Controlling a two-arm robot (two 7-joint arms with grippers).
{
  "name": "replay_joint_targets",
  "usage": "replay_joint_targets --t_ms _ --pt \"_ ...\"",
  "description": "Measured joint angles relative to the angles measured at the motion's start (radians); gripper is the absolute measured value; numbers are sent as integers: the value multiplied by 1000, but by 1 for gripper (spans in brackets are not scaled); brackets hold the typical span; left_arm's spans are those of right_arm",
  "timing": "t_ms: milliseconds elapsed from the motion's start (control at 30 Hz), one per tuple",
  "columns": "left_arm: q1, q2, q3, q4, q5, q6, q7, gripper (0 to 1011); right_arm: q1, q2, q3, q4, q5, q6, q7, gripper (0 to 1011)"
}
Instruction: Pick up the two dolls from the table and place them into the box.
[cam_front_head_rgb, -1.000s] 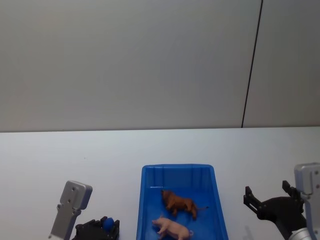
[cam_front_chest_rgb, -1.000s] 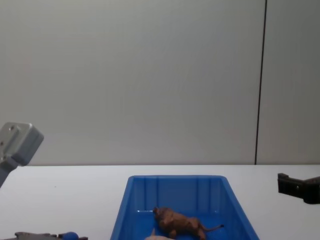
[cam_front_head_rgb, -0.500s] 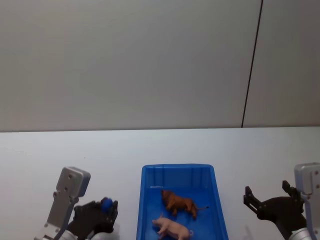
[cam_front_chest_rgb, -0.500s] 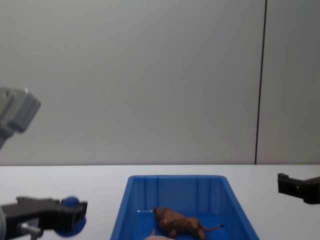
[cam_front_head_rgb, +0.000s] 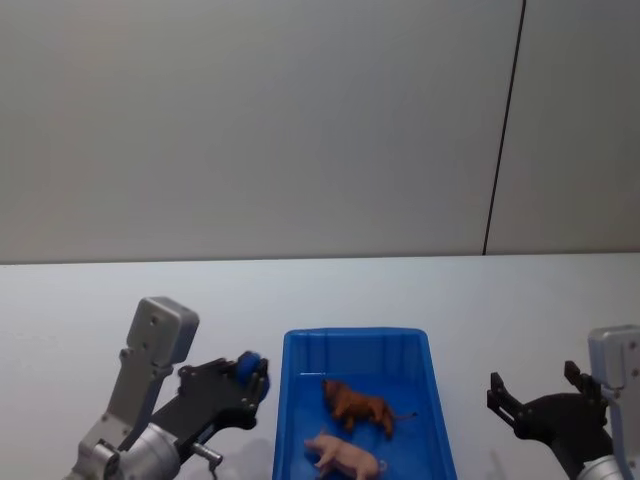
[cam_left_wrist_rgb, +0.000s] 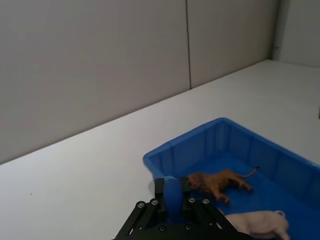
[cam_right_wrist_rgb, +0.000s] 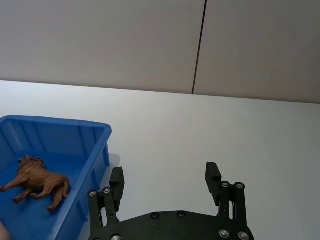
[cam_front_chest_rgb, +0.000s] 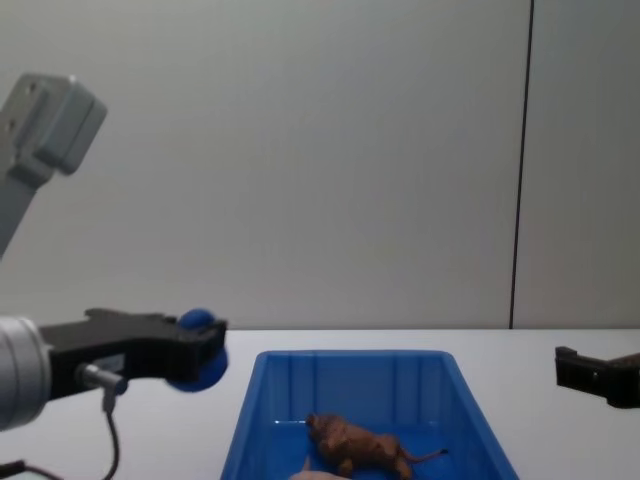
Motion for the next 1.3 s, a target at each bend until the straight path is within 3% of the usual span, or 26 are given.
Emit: replay_joint_targets --t_ms 700,1300 --pt "-75 -71 37 40 -7 -62 -254 132 0 0 0 0 0 0 0 1001" --pt "-98 -97 52 59 -12 -75 -324 124 0 0 0 0 0 0 0 1001"
